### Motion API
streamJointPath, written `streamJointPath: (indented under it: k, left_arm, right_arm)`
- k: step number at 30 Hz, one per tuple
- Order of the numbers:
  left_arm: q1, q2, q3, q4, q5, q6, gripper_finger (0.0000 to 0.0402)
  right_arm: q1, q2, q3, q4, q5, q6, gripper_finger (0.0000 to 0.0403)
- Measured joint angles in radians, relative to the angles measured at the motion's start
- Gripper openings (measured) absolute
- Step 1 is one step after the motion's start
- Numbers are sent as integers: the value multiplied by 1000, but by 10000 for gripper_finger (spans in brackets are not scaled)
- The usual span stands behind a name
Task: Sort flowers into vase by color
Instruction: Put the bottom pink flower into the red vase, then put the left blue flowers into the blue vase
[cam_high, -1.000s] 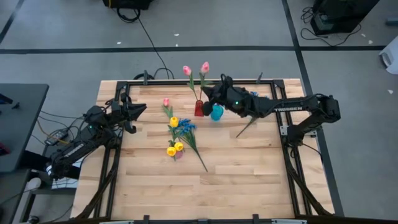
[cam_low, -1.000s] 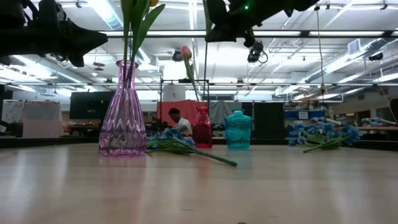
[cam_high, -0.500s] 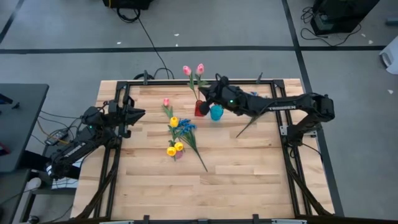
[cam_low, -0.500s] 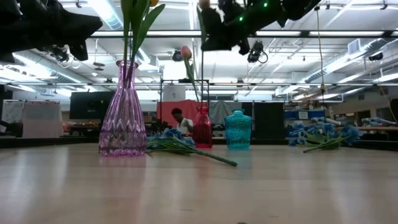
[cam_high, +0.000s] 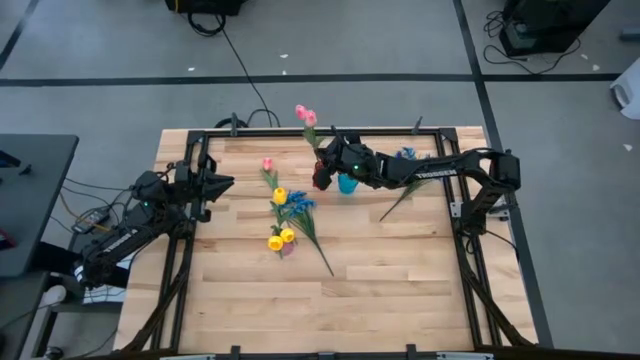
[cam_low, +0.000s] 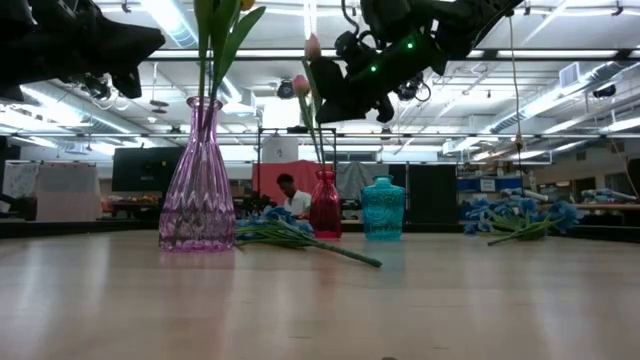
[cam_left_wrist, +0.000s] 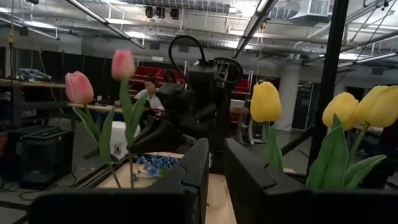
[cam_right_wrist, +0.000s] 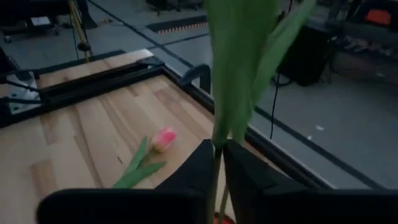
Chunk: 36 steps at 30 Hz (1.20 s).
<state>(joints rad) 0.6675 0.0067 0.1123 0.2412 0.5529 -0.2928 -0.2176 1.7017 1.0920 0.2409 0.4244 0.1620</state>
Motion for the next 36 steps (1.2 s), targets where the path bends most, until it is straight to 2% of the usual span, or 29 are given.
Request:
streamJointPath:
  k: [7, 11, 17, 22, 28, 30, 36]
  left_arm:
    - [0, 0, 0, -13, 10, 18, 54]
    - [0, 0, 0, -17, 9, 27, 54]
    - [0, 0, 0, -22, -1, 30, 54]
    - [0, 0, 0, -37, -2, 32, 54]
    - [0, 0, 0, -37, -6, 59, 54]
    - [0, 0, 0, -38, -6, 60, 54]
    - [0, 0, 0, -43, -6, 60, 54]
  right_arm:
    - [30, -79, 0, -190, -8, 93, 121]
    - [83, -100, 0, -304, 0, 187, 142]
    - [207, -7, 0, -304, 45, 301, 132]
    - [267, 71, 19, -324, -98, 456, 117]
    - [381, 268, 121, -359, -141, 534, 114]
    - [411, 321, 173, -422, -122, 536, 114]
    - [460, 380, 294, -569, 52, 588, 116]
